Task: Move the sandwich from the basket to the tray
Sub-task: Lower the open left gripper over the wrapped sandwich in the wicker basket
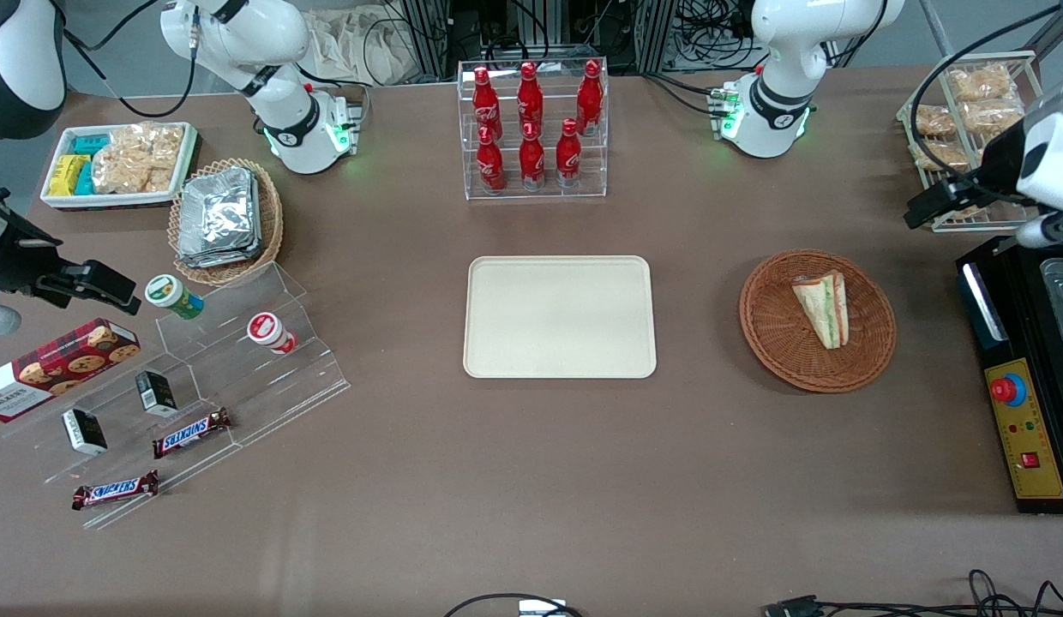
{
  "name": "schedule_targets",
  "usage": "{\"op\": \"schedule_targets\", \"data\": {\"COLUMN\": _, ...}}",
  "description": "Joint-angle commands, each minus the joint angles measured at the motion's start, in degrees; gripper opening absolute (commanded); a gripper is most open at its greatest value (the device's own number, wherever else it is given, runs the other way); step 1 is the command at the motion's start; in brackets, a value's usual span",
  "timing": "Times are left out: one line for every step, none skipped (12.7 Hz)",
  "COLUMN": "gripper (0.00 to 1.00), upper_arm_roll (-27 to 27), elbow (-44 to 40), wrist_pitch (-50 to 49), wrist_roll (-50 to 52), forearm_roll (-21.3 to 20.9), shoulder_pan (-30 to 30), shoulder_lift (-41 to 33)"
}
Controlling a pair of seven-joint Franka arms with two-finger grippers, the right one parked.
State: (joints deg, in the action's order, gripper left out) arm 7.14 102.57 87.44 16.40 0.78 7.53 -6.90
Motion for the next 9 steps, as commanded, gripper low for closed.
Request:
{"op": "schedule_targets", "data": {"gripper": 1.00, "upper_arm_roll": 0.51, "elbow": 14.96, "wrist_pitch": 11.12, "wrist_roll": 0.39, "forearm_roll": 0.45, "shoulder_pan": 0.64, "shoulder_lift": -5.04}}
{"op": "schedule_targets", "data": {"gripper": 1.00, "upper_arm_roll": 0.59, "elbow": 19.29, "wrist_pitch": 15.00, "wrist_roll": 0.56, "forearm_roll": 0.54, "shoulder_pan": 0.56, "shoulder_lift": -5.93}}
{"op": "schedule_targets", "data": {"gripper": 1.00, "upper_arm_roll": 0.59, "elbow": 22.81, "wrist_pitch": 18.52, "wrist_roll": 0.65, "forearm_roll": 0.54, "shoulder_pan": 0.56, "shoulder_lift": -6.02}}
{"op": "schedule_targets", "data": {"gripper": 1.00, "upper_arm_roll": 0.59, "elbow": 25.63, "wrist_pitch": 21.78, "wrist_roll": 0.83, "forearm_roll": 0.45, "shoulder_pan": 0.56, "shoulder_lift": -5.76}}
{"op": "schedule_targets", "data": {"gripper": 1.00, "upper_arm_roll": 0.51, "elbow": 28.18, "wrist_pitch": 24.33, "wrist_roll": 0.83, "forearm_roll": 0.37, "shoulder_pan": 0.64, "shoulder_lift": -4.80}}
{"op": "schedule_targets", "data": {"gripper": 1.00, "upper_arm_roll": 0.50, "elbow": 31.34, "wrist_pitch": 29.06, "wrist_roll": 0.91, "forearm_roll": 0.37, "shoulder_pan": 0.90, "shoulder_lift": -3.40}}
{"op": "schedule_targets", "data": {"gripper": 1.00, "upper_arm_roll": 0.50, "elbow": 34.94, "wrist_pitch": 34.50, "wrist_roll": 1.00, "forearm_roll": 0.37, "shoulder_pan": 0.99, "shoulder_lift": -2.26}}
{"op": "schedule_targets", "data": {"gripper": 1.00, "upper_arm_roll": 0.50, "elbow": 38.37, "wrist_pitch": 39.34, "wrist_roll": 1.44, "forearm_roll": 0.37, "shoulder_pan": 1.08, "shoulder_lift": -0.68}}
{"op": "schedule_targets", "data": {"gripper": 1.00, "upper_arm_roll": 0.50, "elbow": 40.75, "wrist_pitch": 43.65, "wrist_roll": 1.44, "forearm_roll": 0.37, "shoulder_pan": 1.08, "shoulder_lift": 1.25}}
